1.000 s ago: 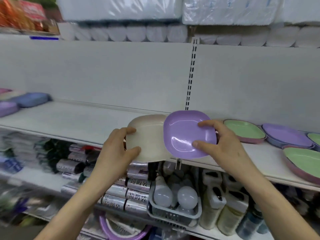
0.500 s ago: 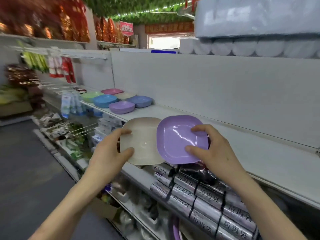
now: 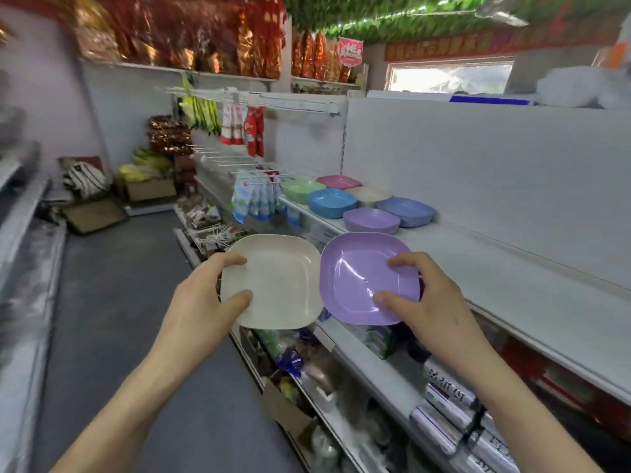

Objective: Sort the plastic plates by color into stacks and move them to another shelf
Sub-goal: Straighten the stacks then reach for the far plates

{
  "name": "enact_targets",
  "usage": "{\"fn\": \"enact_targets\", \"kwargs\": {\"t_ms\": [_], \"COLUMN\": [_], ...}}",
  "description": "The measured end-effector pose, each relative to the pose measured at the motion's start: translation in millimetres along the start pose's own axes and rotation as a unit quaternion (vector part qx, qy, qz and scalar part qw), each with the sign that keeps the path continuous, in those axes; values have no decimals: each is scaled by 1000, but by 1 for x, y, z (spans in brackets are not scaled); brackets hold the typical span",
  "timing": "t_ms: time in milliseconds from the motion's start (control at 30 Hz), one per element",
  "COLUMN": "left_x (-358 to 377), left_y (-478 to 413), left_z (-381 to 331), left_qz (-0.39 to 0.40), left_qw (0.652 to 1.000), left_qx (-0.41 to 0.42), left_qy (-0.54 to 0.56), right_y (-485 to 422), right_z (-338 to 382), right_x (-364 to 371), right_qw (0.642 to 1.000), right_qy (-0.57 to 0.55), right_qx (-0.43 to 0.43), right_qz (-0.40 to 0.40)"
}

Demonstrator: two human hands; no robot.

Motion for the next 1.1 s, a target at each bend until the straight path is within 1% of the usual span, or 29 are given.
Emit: {"fn": "enact_targets", "kwargs": {"t_ms": [200,367,500,567,700,800,967,1100], "left_x": [-1,-1,5,13,39,65,114,155], "left_y": [-65,-142,-207,-230,-272,-307,-365,-407], "left_z": [56,93,112,123,146,160,172,169], "left_qz": [-32,-51,-70,-65,-33,-2,76,150], "left_qw": [999,998,996,997,999,1000,995,981], "left_qx": [-21,-34,-21,-21,-18,-2,46,102], "left_qy": [-11,-33,-46,-45,-26,-3,38,75], "right_y": [-62,-128,-179,-196,-220,-236,-248,-246], "right_z": [-1,-2,-1,-4,-12,-19,-26,-24], "right_x": [88,163,206,221,245,256,259,255], "right_qw": [999,998,998,999,1000,999,993,974], "right_qy": [-18,-35,-34,-25,-1,27,73,137], "right_qx": [-16,-22,-29,-24,-1,17,54,93], "right_qz": [21,36,32,27,19,-7,-78,-153]}}
Point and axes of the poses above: each hand's wrist, its own y-axis away from the middle knuckle, its own x-axis out of the palm, z = x × y, the point moved 1 cm from there along -y, towards the middle knuckle, and after that the axes turned 13 degrees about -z, right-handed, at the moved point
